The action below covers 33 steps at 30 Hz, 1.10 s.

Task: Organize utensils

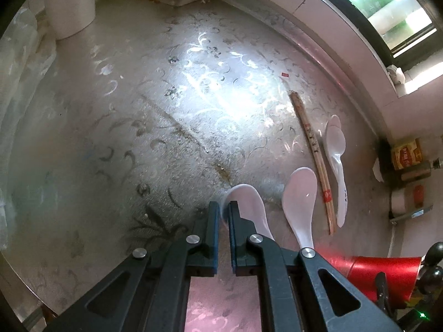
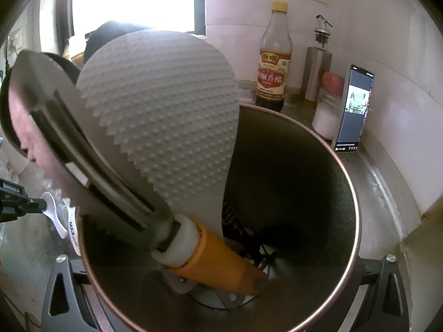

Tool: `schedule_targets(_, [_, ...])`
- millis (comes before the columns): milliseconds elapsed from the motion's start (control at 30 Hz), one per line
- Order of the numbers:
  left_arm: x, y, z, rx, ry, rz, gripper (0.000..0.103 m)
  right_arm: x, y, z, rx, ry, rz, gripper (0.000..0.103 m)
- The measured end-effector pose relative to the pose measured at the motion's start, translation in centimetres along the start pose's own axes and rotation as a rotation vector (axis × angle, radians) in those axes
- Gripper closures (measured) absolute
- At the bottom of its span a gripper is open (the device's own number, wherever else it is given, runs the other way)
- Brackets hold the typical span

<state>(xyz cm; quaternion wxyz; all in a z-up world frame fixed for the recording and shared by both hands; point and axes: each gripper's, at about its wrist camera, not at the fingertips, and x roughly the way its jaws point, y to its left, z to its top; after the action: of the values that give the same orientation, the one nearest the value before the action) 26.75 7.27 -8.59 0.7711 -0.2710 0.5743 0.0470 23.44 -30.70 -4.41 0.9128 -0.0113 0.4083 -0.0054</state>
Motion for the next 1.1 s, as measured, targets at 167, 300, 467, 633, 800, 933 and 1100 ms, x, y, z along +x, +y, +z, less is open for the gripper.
schedule_targets(167, [-0.4,1.4,-0.3,-0.018,0.009,-0.040,0.091,0.0,0.1,0.0,-0.007,-0.003,0.003,0.000])
schedule_targets(300, [-1.3,2.2,-0.4,-0.035,-0.022,-0.057,0.068,-0.1,0.2,-0.1,-0.009,-0.002,0.003,0.000])
schedule_targets(467, [-1.5,2.6,-0.2,-0.050,-0.040,-0.096,0.064,-0.3,0.4,-0.2,-0.012,-0.002,0.003,0.000])
schedule_targets(633, [-0.7,1.1,0.2,-0.016,-0.032,-0.117,0.064,-0.4,0.4,-0.4,-0.011,-0.002,0.001,0.000])
schedule_targets(800, [0.1,-0.9,0.1,0.057,-0.032,-0.073,0.064,-0.4,0.4,-0.5,-0.011,-0.001,0.001,0.000])
schedule_targets(933, [0.3,-2.1,0.1,0.084,-0.037,-0.024,0.064,-0.5,0.3,-0.5,-0.008,0.000,-0.001,0.000])
schedule_targets(1100, [0.7,-3.7,-0.1,0.117,-0.055,0.036,0.064,-0.5,0.2,-0.6,-0.005,0.001,0.000,0.000])
